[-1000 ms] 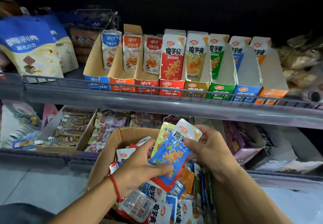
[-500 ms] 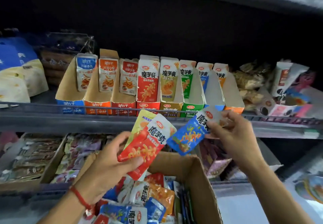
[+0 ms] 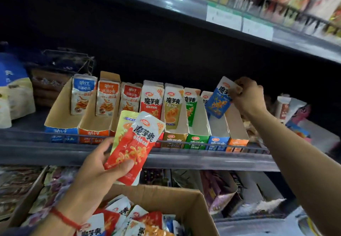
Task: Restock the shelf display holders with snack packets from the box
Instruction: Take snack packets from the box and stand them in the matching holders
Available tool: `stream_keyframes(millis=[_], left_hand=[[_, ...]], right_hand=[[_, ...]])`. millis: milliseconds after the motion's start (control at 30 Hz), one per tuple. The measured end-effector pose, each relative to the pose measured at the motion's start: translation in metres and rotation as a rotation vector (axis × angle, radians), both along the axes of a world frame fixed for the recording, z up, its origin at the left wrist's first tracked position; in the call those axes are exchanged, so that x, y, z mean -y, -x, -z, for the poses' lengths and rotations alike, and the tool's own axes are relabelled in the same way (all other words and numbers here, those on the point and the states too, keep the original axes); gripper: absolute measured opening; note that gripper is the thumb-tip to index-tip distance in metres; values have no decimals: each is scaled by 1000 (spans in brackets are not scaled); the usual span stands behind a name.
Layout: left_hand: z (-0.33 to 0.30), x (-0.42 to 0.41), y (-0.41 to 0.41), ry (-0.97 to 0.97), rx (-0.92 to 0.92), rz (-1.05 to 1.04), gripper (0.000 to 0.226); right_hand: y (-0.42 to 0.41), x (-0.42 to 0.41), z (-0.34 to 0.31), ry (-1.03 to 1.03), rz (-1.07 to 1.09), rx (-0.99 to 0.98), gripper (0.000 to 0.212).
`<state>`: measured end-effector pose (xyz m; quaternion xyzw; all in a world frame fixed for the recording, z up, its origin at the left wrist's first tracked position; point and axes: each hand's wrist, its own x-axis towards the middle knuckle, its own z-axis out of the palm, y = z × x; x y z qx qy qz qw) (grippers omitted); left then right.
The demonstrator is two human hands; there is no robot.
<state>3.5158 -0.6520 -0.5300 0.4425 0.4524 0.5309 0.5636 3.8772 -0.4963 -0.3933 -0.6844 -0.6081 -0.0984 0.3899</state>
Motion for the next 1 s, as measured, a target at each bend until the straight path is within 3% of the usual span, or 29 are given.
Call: stream_keyframes(millis=[133,233,467,633,733,833,900,1000], left_hand=[[1,-6,1,28,-4,-19,54],[1,-10,0,33,-49,-6,53],[3,-16,-4,59,-64,4,60],[4,-15,-2,61,-117,7,62],[4,-12,0,50,-123,3,60],[3,-8,0,33,-131,-4,54],[3,-6,0,28,-142,-7,50],[4,-2,-1,38,-145,-5,51]], right_hand=[[2,-37,15,270,-3,126,18],[2,-52,22,348,-9,234,20],[0,-71,27,275,29,343,20],[2,-73,32,151,85,567,16],[21,-60,31,28,43,463,17],[63,-19,30,-73,-220,287,14],[99,26,30,79,-479,156,19],[142,78,39,521,-732,-35,37]])
